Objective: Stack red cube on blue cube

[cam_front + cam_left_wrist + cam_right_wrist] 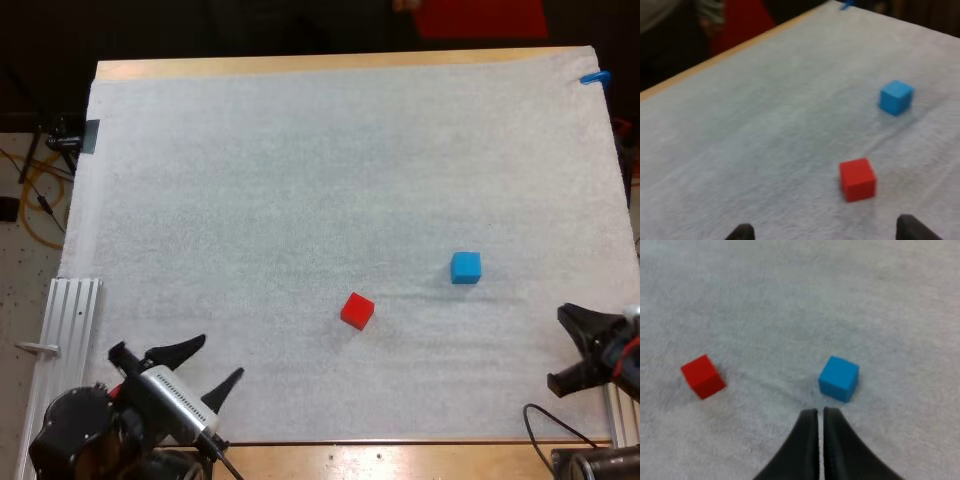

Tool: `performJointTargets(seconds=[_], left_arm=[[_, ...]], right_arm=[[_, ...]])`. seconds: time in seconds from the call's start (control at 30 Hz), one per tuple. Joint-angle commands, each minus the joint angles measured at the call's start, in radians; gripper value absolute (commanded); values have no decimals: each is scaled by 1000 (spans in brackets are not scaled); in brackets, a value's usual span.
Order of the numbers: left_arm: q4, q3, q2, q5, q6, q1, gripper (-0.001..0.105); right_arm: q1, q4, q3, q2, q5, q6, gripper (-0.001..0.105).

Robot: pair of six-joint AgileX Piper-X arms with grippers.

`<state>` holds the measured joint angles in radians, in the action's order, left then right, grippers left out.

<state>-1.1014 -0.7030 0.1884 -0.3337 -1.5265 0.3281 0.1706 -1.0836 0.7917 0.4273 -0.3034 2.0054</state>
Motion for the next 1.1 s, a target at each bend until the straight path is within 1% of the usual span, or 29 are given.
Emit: performJointTargets(seconds=[0.0, 0.1, 0.13, 0.23, 0.3, 0.33, 0.4, 0.5, 0.6, 0.93, 0.97, 1.0, 1.03, 1.07], left_arm=[[-19, -13, 27, -12, 14, 27, 55], [-42, -17, 75, -15, 49, 61, 55], [-45, -17, 84, -15, 51, 64, 55], [-46, -17, 123, -15, 51, 65, 55], [-46, -17, 141, -15, 51, 65, 55], [-46, -17, 144, -15, 51, 65, 55], [-44, -17, 153, -15, 51, 65, 55], [-44, -17, 154, -15, 54, 65, 55], [-44, -17, 154, -15, 54, 65, 55], [-44, -17, 154, -15, 54, 65, 55], [-44, -17, 154, -15, 54, 65, 55], [-44, -17, 154, -15, 54, 65, 55], [-44, -17, 154, -15, 54, 65, 55], [-44, -17, 154, -15, 54, 65, 55]], right_arm=[[37, -2, 32, 47, -16, 18, 0], [109, -2, 71, 120, -16, 20, 0], [119, 0, 79, 135, -16, 20, 0], [208, 10, 115, 211, -6, 25, 0], [282, 23, 137, 282, 38, 25, 0], [295, 26, 141, 294, 47, 25, 0], [374, 71, 157, 368, 96, 25, 0], [454, 143, 166, 455, 142, 3, 0], [516, 193, 175, 547, 197, -13, 0], [621, 231, 277, 806, 191, -1, 0], [628, 233, 288, 836, 191, 5, 4], [632, 235, 295, 865, 191, 6, 11], [633, 234, 299, 878, 191, 9, 14], [632, 234, 303, 905, 191, 11, 25]])
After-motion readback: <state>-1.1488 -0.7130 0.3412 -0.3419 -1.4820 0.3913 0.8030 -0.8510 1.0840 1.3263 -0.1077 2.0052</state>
